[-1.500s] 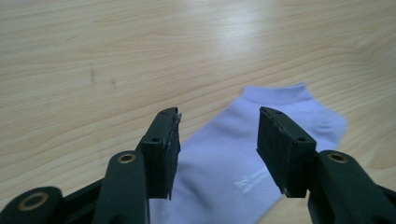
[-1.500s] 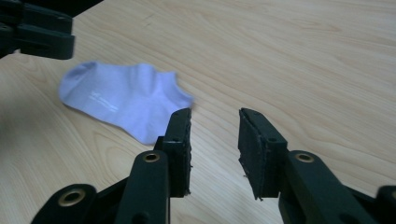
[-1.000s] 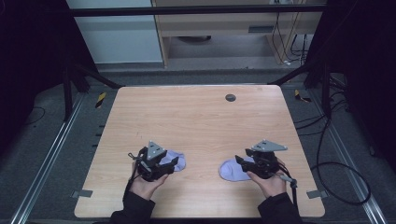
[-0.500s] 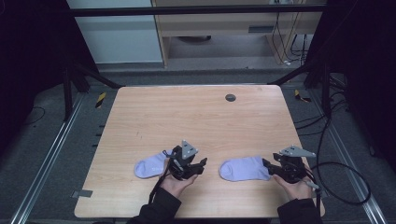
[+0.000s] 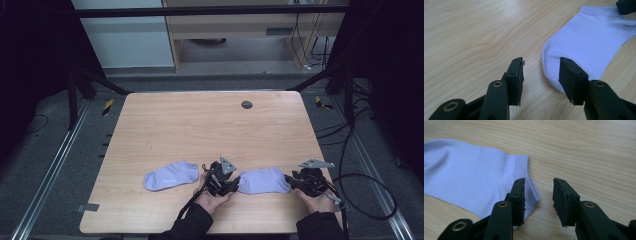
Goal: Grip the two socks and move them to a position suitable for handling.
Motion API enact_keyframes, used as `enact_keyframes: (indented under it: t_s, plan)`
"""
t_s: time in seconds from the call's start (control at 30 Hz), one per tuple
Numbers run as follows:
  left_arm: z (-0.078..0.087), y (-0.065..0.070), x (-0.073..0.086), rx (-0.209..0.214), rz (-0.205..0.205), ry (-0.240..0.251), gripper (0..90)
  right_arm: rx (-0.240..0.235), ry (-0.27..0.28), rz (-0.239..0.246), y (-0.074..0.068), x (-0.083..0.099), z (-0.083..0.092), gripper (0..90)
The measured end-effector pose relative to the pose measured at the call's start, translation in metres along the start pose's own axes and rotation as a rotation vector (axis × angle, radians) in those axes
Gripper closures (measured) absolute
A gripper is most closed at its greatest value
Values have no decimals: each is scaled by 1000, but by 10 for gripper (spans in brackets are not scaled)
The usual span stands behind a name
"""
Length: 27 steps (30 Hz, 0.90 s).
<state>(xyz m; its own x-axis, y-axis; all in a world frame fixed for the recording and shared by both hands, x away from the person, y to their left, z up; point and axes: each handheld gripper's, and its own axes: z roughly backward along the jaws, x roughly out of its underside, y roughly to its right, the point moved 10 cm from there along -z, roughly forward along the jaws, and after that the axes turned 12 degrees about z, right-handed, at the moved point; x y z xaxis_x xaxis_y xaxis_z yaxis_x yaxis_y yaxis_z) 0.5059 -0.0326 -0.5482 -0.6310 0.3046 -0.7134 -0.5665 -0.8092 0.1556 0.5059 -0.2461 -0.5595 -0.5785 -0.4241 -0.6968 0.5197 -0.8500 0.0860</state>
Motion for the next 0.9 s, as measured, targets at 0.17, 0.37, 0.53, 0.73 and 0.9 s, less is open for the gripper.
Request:
enact_keyframes:
  t_s: [0.17,0.37,0.53,0.73,0.9]
  plan:
    - [-12,3,7,-13,3,-47,606,-17,-22,5,-2,3,-5,669]
    - [-16,5,11,-3,18,-75,752,-29,-32,12,-6,4,-8,781]
    - [-16,6,9,-1,26,-71,887,-34,-18,8,-9,0,-3,864]
    - [-4,5,4,21,24,-51,892,-50,39,17,-18,-11,10,867]
    - [17,0,1,35,-2,-47,892,-79,90,21,-30,-23,23,867]
